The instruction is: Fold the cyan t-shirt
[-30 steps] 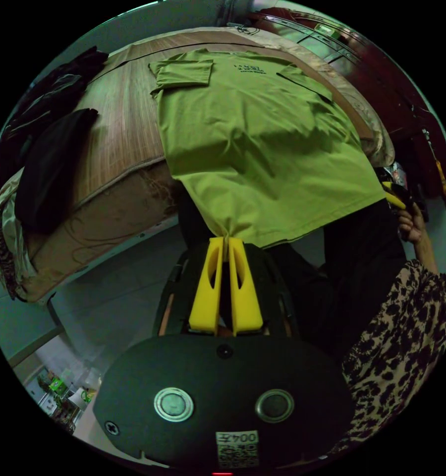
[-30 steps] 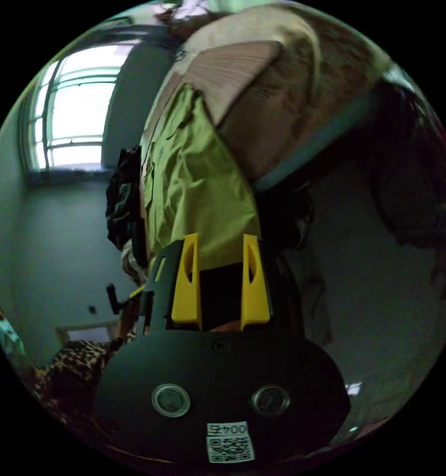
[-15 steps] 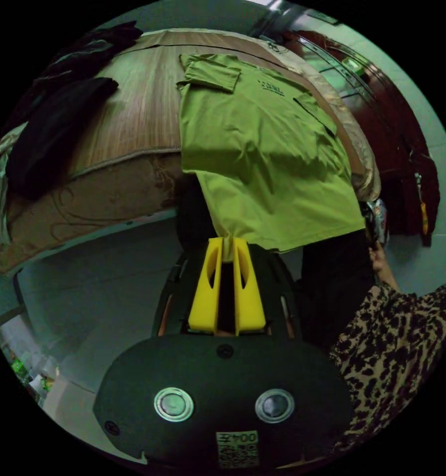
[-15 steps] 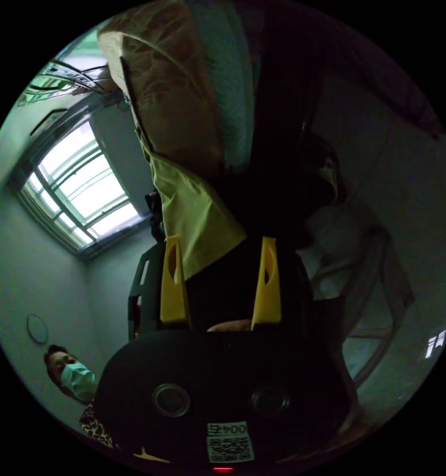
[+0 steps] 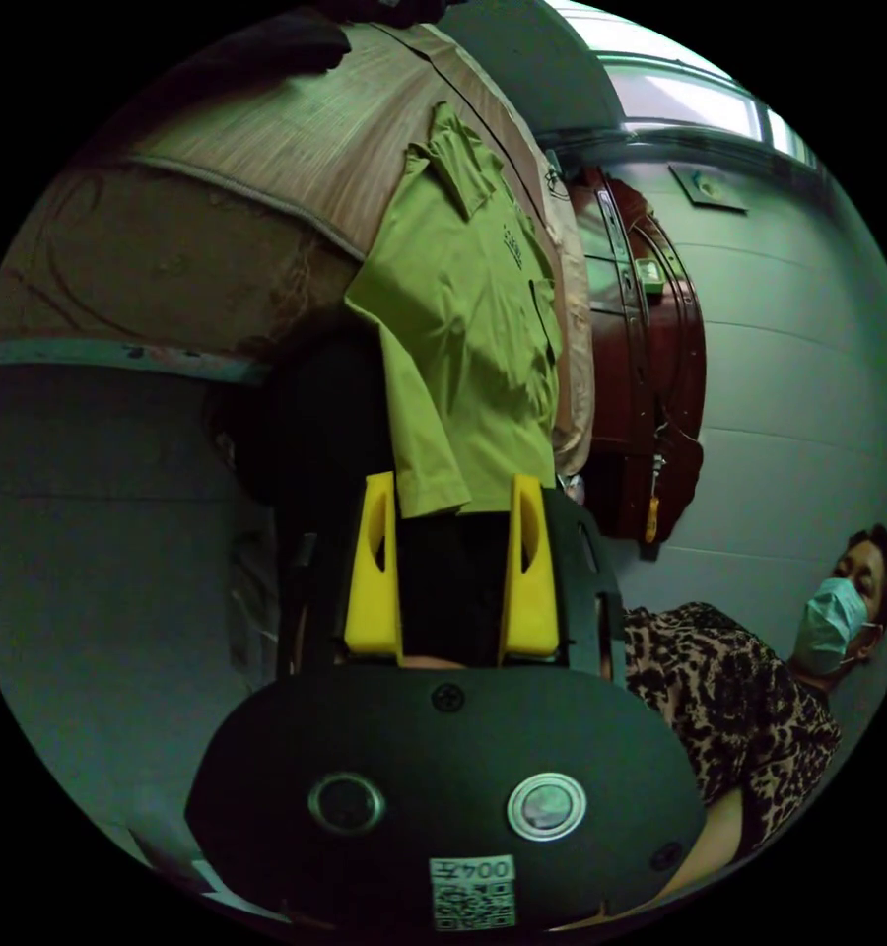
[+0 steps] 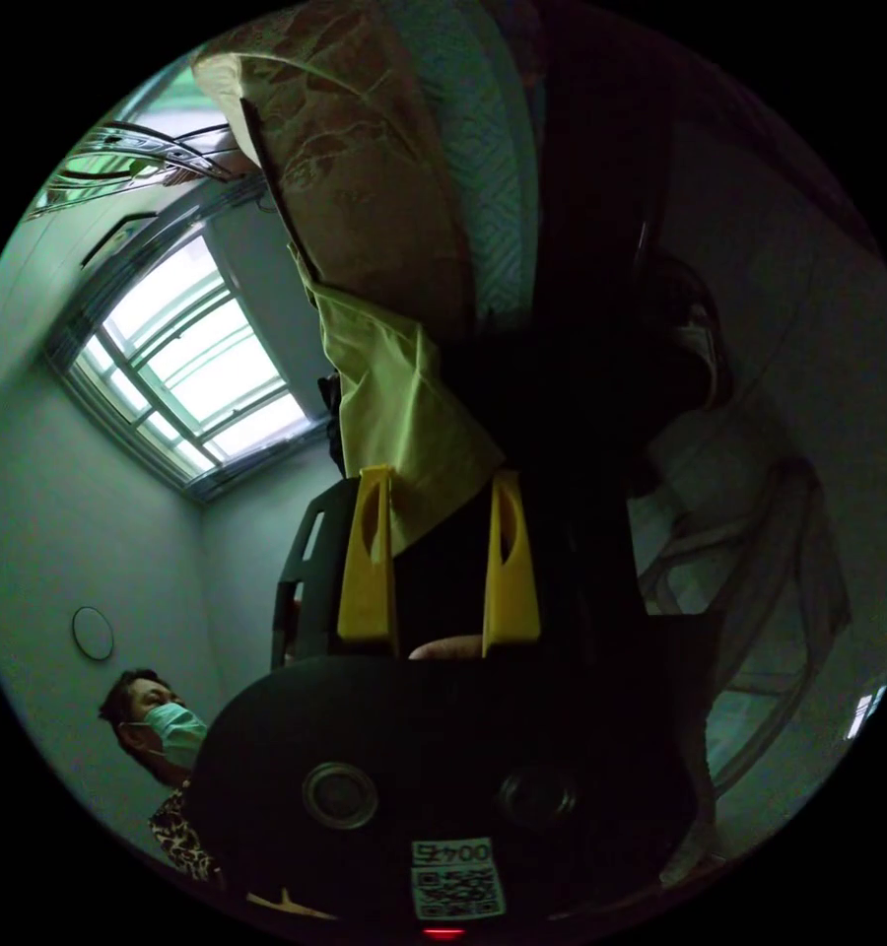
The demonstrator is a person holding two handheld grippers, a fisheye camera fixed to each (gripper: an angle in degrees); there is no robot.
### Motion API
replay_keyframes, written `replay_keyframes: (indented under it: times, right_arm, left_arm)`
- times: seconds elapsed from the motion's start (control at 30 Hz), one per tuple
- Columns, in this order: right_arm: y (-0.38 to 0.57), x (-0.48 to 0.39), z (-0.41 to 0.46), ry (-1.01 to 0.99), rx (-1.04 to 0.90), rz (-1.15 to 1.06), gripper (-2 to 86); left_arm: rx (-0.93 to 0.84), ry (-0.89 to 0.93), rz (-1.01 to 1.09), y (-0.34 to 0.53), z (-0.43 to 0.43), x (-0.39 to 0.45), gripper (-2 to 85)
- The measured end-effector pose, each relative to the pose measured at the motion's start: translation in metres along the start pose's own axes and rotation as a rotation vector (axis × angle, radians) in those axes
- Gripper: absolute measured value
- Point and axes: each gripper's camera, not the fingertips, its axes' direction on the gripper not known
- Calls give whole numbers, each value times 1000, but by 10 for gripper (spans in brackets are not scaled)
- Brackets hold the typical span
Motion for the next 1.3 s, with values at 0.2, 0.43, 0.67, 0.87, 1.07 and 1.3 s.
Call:
replay_keyframes:
  times: [0.2,0.43,0.67,0.87,1.07,1.3]
  right_arm:
    - [-1,14,0,-10,3,-1,138]
    - [-1,24,-4,-62,23,-13,133]
    - [-1,22,-13,-106,34,-49,97]
    - [-1,7,-20,-109,30,-80,83]
    - [2,-10,-29,-108,49,-85,61]
    - [6,-32,-41,-92,63,-87,43]
  left_arm:
    - [30,10,-30,-5,-14,-24,145]
    - [-2,11,-15,-13,-4,-30,143]
    - [-21,-9,7,-16,-3,-29,135]
    - [-33,-51,34,-21,0,-24,133]
    - [-25,-77,37,-22,-1,-23,125]
    - [-19,-94,33,-26,2,-26,101]
